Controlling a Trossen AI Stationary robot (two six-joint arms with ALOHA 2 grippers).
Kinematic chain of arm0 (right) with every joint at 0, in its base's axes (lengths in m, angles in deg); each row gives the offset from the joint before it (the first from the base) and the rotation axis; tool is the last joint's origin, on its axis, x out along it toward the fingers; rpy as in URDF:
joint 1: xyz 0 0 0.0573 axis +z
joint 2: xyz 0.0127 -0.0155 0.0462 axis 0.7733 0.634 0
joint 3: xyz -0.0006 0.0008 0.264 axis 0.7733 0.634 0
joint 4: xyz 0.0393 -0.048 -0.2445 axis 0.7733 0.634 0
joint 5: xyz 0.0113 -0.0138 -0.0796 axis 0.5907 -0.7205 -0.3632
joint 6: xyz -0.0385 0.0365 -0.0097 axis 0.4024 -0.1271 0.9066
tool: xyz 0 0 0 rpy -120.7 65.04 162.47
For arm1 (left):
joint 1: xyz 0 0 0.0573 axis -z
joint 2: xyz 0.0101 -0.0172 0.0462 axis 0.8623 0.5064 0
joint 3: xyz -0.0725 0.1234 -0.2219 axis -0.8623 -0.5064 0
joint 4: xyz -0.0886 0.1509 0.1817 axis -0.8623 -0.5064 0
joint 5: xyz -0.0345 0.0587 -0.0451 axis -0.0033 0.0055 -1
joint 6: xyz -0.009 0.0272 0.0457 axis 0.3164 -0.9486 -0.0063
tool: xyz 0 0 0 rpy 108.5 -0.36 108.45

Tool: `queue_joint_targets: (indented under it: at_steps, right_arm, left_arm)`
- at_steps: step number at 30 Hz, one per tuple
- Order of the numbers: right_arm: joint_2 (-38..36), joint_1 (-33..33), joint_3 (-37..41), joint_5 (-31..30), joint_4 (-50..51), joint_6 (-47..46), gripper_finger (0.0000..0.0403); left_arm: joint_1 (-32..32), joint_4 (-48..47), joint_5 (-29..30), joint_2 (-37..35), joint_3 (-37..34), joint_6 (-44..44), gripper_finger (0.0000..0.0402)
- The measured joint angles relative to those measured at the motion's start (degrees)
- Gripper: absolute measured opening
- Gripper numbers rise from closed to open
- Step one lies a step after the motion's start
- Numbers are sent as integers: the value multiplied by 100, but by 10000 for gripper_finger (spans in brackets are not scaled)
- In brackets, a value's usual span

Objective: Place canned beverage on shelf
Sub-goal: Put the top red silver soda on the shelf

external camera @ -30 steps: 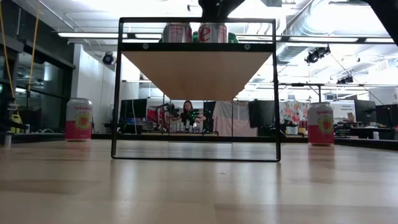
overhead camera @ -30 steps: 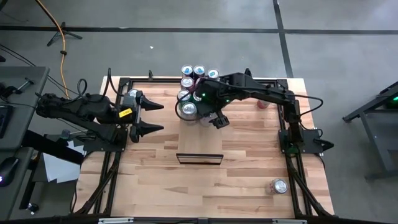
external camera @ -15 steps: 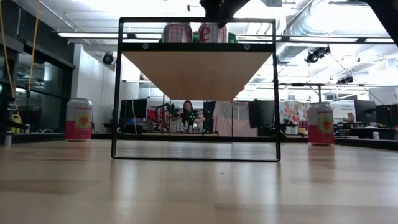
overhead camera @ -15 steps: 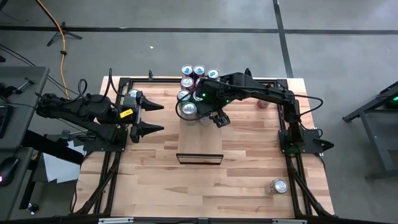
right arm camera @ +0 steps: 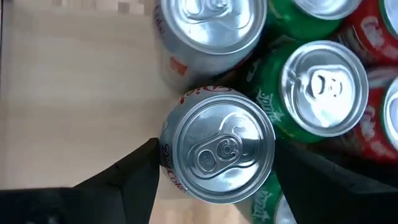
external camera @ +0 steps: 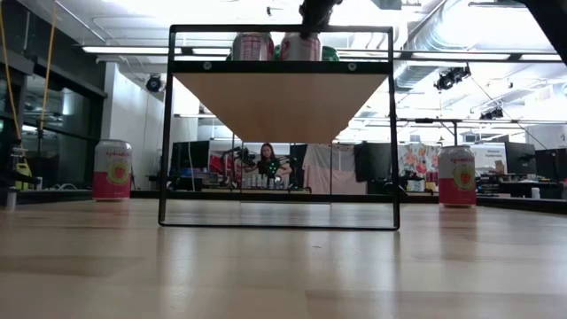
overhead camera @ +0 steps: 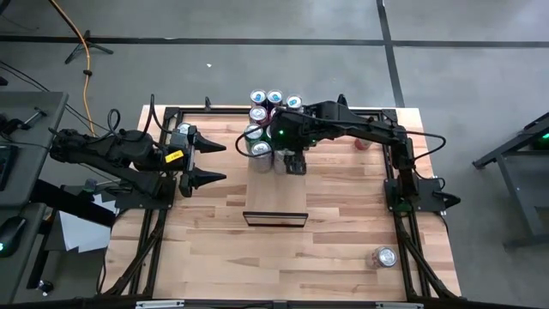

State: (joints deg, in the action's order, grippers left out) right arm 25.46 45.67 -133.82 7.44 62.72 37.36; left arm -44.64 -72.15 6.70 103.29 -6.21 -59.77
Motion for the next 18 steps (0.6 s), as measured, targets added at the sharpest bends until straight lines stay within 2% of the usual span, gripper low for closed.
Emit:
queue_joint_targets:
  at_steps: [4,18]
  right_arm:
    - [-2,98,0,-36,3,-414,271]
    - [7,178,11,-525,-26,-380,272]
  left_arm:
    - [1,2,0,0,0,-2,333]
    - [-2,2,0,0,0,-4,333]
